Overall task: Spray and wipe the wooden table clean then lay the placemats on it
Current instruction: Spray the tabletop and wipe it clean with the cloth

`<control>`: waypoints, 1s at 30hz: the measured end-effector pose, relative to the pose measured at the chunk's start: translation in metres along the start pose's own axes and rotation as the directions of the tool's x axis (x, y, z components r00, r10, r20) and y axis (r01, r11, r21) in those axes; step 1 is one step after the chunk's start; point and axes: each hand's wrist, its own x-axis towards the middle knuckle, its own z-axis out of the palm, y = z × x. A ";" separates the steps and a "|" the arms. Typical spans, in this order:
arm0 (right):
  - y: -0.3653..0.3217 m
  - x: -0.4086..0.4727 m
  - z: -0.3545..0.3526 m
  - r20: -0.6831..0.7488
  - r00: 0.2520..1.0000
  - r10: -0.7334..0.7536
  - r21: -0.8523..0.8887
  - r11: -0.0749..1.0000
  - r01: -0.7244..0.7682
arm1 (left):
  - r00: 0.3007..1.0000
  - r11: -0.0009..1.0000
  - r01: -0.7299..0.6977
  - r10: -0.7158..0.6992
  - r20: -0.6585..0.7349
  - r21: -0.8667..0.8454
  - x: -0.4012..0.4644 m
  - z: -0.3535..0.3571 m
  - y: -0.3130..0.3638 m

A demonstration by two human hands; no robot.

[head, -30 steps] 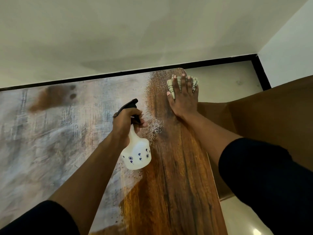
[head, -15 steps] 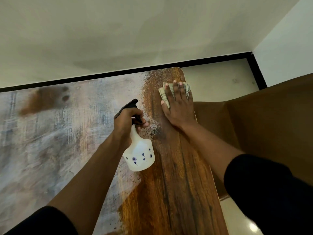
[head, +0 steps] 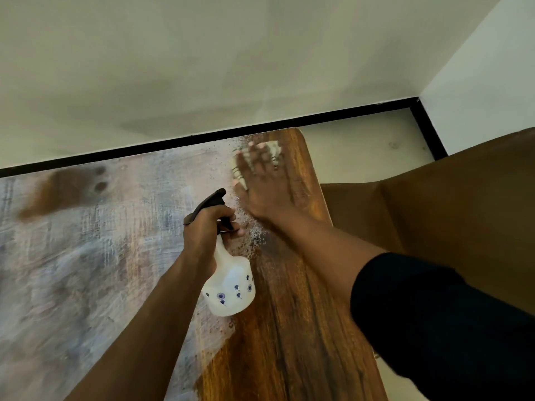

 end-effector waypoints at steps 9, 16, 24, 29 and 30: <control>0.033 0.008 -0.009 0.020 0.999 -0.025 -0.008 1.000 0.026 | 1.000 0.999 -0.008 0.009 -0.023 0.034 -0.009 -0.004 0.001; 0.070 0.028 -0.016 -0.042 0.969 0.244 0.025 0.970 -0.243 | 0.998 0.999 0.039 -0.039 -0.045 0.012 -0.022 -0.018 -0.002; -0.015 -0.040 0.012 0.009 0.986 -0.168 0.012 0.986 0.168 | 0.998 1.000 0.029 -0.029 -0.063 0.001 -0.027 -0.035 -0.006; 0.003 -0.053 0.012 0.061 0.934 -0.351 -0.050 0.934 0.354 | 0.999 0.999 0.023 -0.024 -0.033 -0.028 -0.030 -0.035 -0.006; 0.015 -0.048 0.008 0.055 0.945 -0.321 -0.060 0.944 0.324 | 0.999 0.999 0.018 -0.019 -0.034 -0.032 -0.029 -0.034 -0.006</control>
